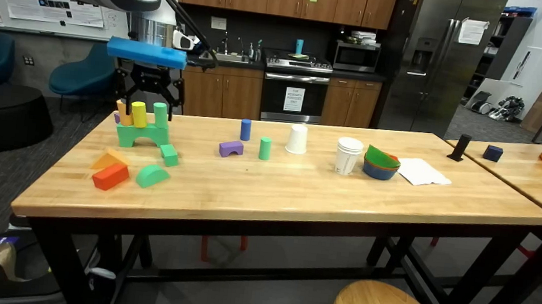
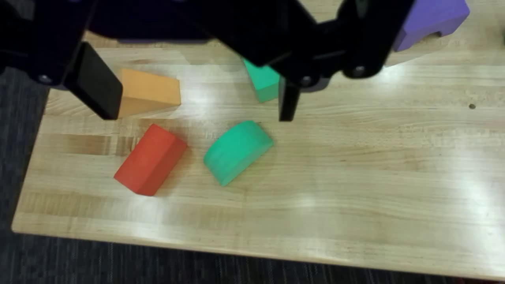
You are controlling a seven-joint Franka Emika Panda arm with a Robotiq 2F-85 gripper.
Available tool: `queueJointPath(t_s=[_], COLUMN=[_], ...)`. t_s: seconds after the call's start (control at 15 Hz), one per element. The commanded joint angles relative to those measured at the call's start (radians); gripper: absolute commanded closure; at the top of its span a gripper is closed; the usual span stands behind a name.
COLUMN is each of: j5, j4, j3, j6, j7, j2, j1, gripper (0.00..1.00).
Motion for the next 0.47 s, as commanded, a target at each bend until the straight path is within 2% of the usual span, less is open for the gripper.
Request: queueJointPath(t_s=[0.0, 0.07, 0.4], j5=[-0.024, -0.008, -0.012], j4=[-0.071, -0.024, -0.054], j3=[-0.011, -0.012, -0.017], j6=[-0.025, -0.018, -0.021], j7=[-0.007, -0.001, -0.001], j2=[-0.084, -0.03, -0.061], j1=[0.001, 0.006, 0.008], gripper=[0.0, 0.0, 0.0])
